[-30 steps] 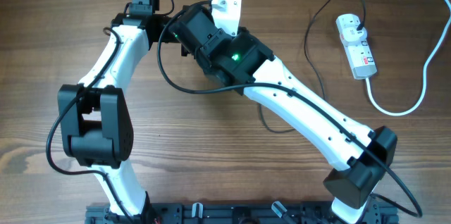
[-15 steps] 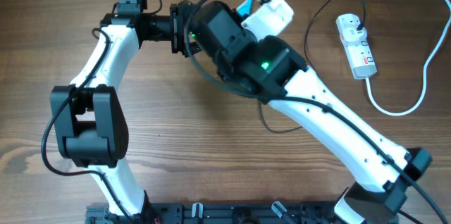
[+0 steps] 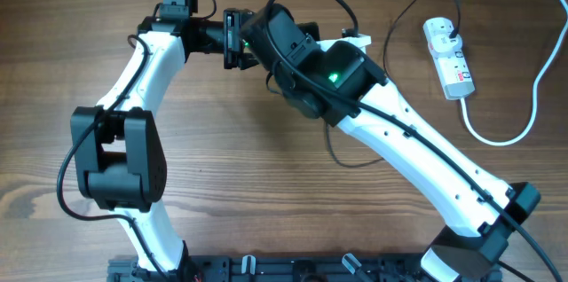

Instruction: Plug charger to phone and switch on socket

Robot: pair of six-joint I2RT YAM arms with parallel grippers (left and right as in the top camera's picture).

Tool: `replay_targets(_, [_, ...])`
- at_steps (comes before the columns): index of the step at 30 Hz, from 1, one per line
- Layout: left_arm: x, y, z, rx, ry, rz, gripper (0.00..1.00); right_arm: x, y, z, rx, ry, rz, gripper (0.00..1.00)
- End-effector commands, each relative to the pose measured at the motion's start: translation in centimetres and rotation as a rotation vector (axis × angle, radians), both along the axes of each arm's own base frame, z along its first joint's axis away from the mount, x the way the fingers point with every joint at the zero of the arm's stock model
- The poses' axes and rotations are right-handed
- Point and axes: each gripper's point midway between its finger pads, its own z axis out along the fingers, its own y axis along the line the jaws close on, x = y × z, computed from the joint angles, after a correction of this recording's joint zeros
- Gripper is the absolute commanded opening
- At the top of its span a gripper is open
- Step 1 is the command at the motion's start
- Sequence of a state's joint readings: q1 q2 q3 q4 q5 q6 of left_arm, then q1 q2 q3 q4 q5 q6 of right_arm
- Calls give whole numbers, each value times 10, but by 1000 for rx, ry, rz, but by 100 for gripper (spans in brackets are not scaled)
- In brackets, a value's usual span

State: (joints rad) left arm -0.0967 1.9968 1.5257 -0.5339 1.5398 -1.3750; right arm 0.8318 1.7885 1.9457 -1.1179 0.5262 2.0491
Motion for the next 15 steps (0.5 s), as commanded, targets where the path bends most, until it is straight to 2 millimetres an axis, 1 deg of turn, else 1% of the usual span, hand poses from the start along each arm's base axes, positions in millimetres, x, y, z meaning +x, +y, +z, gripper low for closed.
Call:
replay_targets(1, [-6, 1, 22, -21, -18, -10, 56, 7, 7, -10, 13, 9, -15, 5])
replay_targets(3, [-8, 2, 23, -19, 1, -10, 56, 9, 10, -18, -1, 21, -16, 5])
replay_targets(5, [-9, 2, 23, -20, -1, -10, 45, 11, 12, -19, 4, 16, -16, 6])
replay_targets(8, [-9, 2, 23, -20, -1, -10, 45, 11, 13, -19, 8, 17, -14, 6])
replay_targets(10, [-9, 2, 23, -20, -1, -10, 43, 10, 16, -21, 18, 30, -2, 8])
replay_targets(13, [-9, 2, 23, -19, -1, -10, 34, 10, 18, -21, 27, 30, 2, 8])
replay_targets(15, [-9, 2, 23, -20, -1, -10, 32, 9, 24, -21, 53, 42, 21, 8])
